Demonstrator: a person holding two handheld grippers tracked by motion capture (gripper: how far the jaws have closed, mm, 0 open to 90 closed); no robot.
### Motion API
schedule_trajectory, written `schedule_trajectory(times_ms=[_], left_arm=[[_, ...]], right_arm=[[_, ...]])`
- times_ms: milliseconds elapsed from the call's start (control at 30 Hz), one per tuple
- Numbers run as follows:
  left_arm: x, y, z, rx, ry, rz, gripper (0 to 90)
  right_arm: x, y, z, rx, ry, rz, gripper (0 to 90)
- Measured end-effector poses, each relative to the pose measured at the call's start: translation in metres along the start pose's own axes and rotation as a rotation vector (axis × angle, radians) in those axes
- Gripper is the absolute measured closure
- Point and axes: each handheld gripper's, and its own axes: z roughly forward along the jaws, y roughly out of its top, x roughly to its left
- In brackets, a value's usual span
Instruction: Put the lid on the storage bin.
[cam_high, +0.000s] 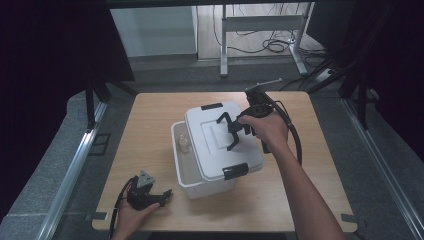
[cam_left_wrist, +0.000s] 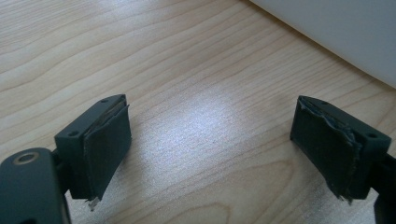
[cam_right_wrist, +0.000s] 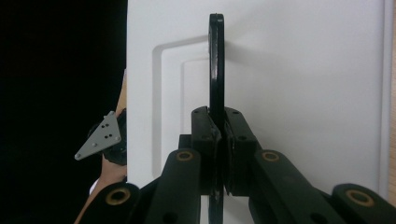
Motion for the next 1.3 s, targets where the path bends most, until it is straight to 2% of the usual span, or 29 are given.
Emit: schedule_trajectory(times_ms=[233,500,633,933,1300], left_arm=[[0.0,0.0,0.0,0.0,-0.001,0.001,12.1],[0.0,0.0,0.0,0.0,-0.006,0.005,12.1],[0.0,0.0,0.0,0.0,-0.008,0.007,12.1],[0.0,0.0,0.0,0.0,-0.007,0.008,12.1],[-0.001,0.0,0.0,0.0,-0.009,0.009,12.1]], right_arm=[[0.004,0.0,0.002,0.0,0.003,0.013,84.6],[0.012,-0.002,0.003,-0.007,0.003,0.053,84.6],[0.018,0.0,0.01,-0.004,-0.008,0.072,84.6],[0.03,0.003,0.029,0.021,-0.018,0.078,84.6],[0.029,0.005,0.046,0.04,-0.016,0.098,84.5]])
